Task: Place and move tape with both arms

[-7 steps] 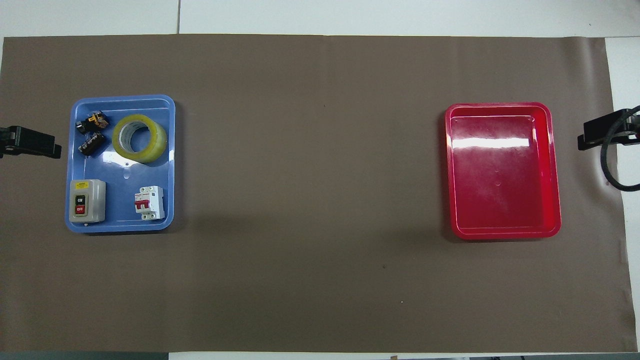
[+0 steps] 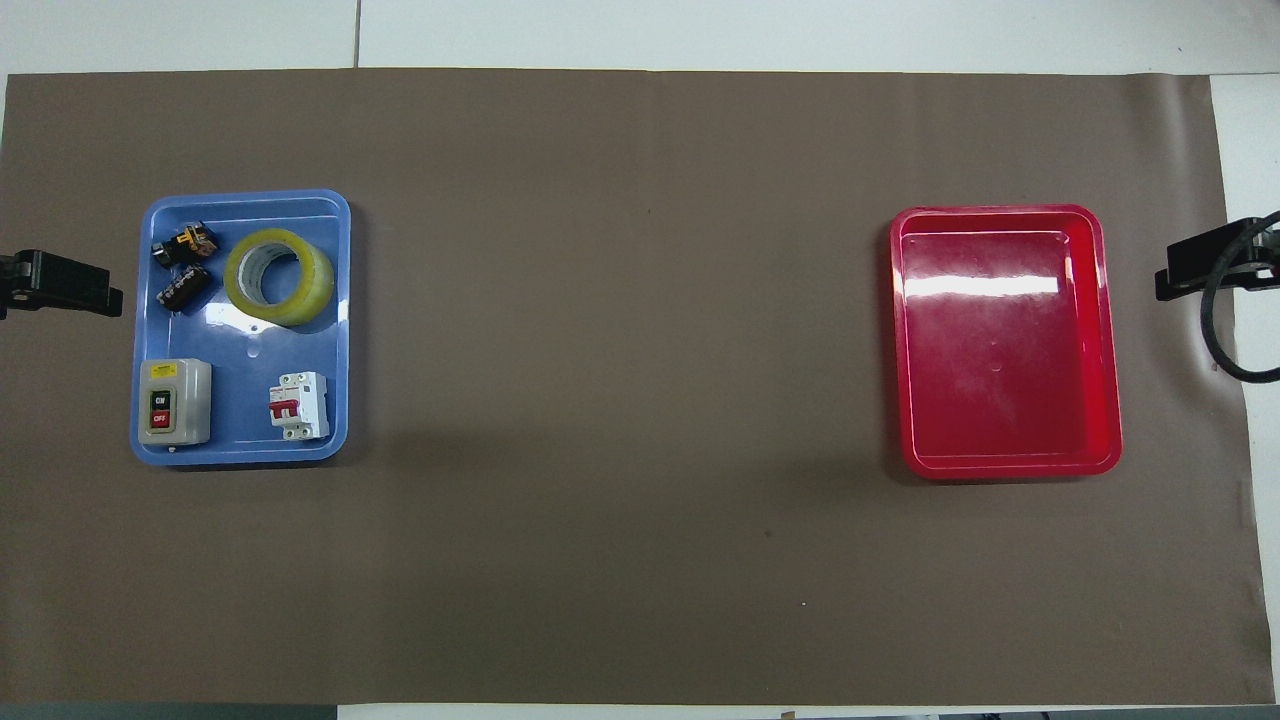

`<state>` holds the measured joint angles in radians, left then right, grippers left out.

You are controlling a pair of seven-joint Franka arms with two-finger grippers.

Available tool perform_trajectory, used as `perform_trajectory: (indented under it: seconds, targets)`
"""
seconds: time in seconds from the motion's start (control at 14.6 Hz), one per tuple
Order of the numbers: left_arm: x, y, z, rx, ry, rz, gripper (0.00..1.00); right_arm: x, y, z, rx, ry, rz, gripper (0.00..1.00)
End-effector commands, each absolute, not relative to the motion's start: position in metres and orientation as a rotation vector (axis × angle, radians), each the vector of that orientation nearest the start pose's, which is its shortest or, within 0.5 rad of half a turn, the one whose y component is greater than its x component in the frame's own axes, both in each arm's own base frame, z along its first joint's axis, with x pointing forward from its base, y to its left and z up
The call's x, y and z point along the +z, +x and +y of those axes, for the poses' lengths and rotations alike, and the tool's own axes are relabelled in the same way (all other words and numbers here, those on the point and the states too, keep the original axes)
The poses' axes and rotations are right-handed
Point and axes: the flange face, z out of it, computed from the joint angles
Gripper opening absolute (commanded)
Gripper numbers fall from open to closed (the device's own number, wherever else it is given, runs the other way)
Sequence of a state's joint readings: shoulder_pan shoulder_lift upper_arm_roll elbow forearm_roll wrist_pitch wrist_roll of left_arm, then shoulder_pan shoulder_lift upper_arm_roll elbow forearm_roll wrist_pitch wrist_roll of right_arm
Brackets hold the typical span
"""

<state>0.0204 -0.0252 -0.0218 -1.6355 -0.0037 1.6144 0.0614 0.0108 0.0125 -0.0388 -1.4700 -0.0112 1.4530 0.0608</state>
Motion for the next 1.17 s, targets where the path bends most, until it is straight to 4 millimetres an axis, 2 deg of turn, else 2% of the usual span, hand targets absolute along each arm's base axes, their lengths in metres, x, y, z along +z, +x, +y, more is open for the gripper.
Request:
perform_trajectory:
  seconds: [0.0, 0.34, 0.48, 0.62, 0.82, 1.1]
  targets:
    - [0.613, 0.537, 0.007, 0.017, -3.120, 0.059, 1.00, 0.654, 0.541, -0.017, 0.043, -3.150, 0.108, 1.00]
    - [0.613, 0.540, 0.002, -0.009, -3.119, 0.085, 1.00, 0.653, 0.541, -0.017, 0.048, -3.148, 0.110, 1.00]
    - [0.614, 0.545, 0.003, -0.068, -3.117, 0.084, 1.00, 0.653, 0.541, -0.017, 0.048, -3.148, 0.110, 1.00]
    - [0.601, 0.553, 0.006, -0.090, -3.118, 0.082, 1.00, 0.653, 0.541, -0.017, 0.051, -3.150, 0.110, 1.00]
    - [0.565, 0.573, 0.008, -0.130, -3.117, 0.090, 1.00, 0.653, 0.541, -0.018, 0.051, -3.148, 0.113, 1.00]
    - [0.493, 0.615, 0.020, -0.164, -3.118, 0.083, 1.00, 0.653, 0.541, -0.017, 0.048, -3.148, 0.110, 1.00]
